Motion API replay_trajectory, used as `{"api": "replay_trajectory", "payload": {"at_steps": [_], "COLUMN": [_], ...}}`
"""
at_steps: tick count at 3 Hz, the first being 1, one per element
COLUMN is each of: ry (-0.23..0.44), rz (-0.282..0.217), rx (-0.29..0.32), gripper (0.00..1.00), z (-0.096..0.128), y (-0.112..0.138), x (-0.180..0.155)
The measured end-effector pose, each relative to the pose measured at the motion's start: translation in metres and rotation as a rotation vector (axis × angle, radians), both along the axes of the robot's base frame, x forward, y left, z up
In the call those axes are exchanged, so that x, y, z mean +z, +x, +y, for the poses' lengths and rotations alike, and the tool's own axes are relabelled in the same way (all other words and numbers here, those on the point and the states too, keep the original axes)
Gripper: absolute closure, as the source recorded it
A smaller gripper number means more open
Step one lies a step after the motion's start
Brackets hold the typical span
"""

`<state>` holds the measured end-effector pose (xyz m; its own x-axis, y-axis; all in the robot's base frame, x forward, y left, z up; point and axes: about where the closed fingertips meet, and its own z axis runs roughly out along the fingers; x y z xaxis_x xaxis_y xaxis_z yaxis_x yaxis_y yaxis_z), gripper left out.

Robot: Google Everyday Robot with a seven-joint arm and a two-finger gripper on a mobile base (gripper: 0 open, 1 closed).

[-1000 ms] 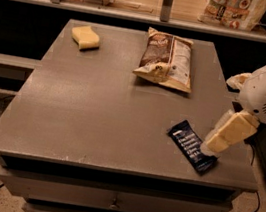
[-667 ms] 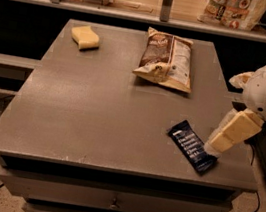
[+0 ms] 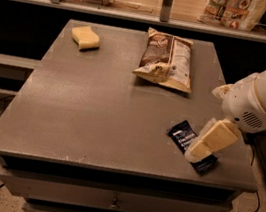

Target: Move rxbar blueberry near sponge

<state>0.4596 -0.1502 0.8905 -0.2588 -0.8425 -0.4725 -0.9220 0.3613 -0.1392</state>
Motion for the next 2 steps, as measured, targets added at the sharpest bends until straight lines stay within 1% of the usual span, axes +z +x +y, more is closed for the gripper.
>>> {"api": "replay_trajectory", "payload": {"at_steps": [1,2], "ry": [-0.002,-0.006], "rz": [0.003,0.025], "rx": [-0.020,-0.053], "gripper": [0.00,0.00], "z": [0.009,0.010], "y": [-0.004,-0.007], "x": [-0.018,-0.040]}}
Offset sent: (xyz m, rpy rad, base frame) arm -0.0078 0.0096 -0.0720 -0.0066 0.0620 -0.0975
